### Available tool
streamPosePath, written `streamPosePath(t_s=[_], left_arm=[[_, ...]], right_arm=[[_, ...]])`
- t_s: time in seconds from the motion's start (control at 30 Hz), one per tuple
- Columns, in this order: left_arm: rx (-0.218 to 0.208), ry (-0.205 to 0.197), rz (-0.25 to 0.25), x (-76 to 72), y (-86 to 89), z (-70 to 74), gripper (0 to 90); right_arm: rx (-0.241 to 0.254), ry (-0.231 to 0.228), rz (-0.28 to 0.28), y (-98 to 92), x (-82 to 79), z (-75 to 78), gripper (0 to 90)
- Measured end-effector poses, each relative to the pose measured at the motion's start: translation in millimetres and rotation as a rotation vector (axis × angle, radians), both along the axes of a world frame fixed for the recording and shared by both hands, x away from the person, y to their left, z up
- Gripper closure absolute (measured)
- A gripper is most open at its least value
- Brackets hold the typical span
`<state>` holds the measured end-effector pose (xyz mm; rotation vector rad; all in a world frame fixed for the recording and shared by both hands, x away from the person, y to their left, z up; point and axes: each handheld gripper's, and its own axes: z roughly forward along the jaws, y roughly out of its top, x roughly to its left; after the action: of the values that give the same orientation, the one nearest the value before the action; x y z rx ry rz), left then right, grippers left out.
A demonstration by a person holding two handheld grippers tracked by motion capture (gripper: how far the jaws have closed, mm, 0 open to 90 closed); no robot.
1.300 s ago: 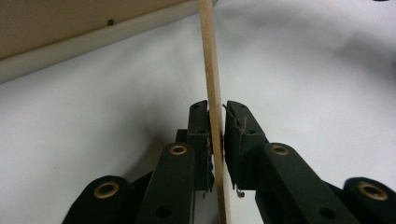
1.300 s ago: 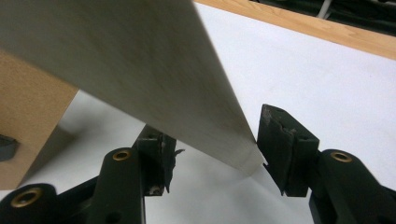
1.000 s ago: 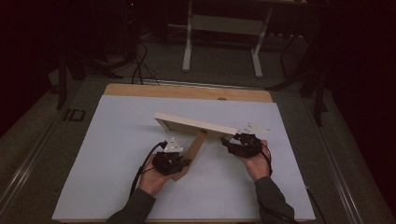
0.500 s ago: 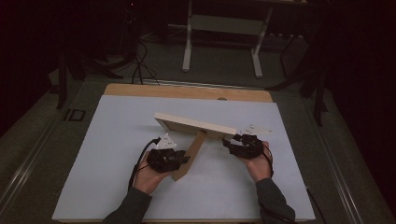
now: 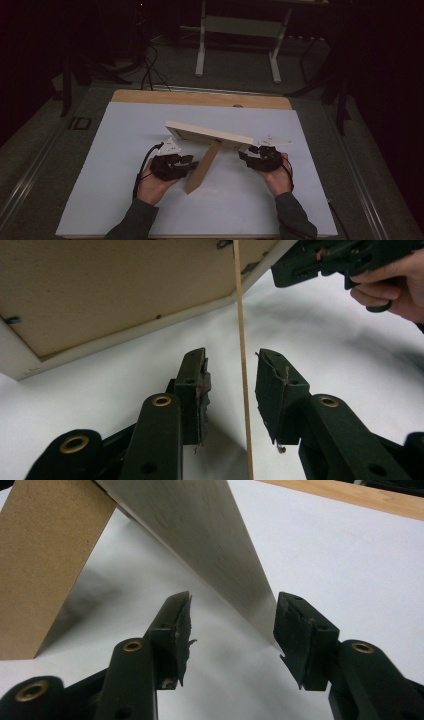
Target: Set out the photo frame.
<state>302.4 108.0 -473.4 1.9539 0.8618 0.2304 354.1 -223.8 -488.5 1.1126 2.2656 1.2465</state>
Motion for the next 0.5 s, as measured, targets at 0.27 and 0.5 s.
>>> streamPosePath(t_s=[0.27,0.5], left_arm=[[0.005,-0.022,0.039,-1.6,6.3,8.6,65.9],[0.014,-0.037,0.09,0.1,14.0,12.3,68.7]], right_arm=[[-0.022,0.01,0.013,-2.7,-2.5,-1.7,51.2],[-0.012,0.01,0.012,-8.8,-4.1,0.1,56.7]])
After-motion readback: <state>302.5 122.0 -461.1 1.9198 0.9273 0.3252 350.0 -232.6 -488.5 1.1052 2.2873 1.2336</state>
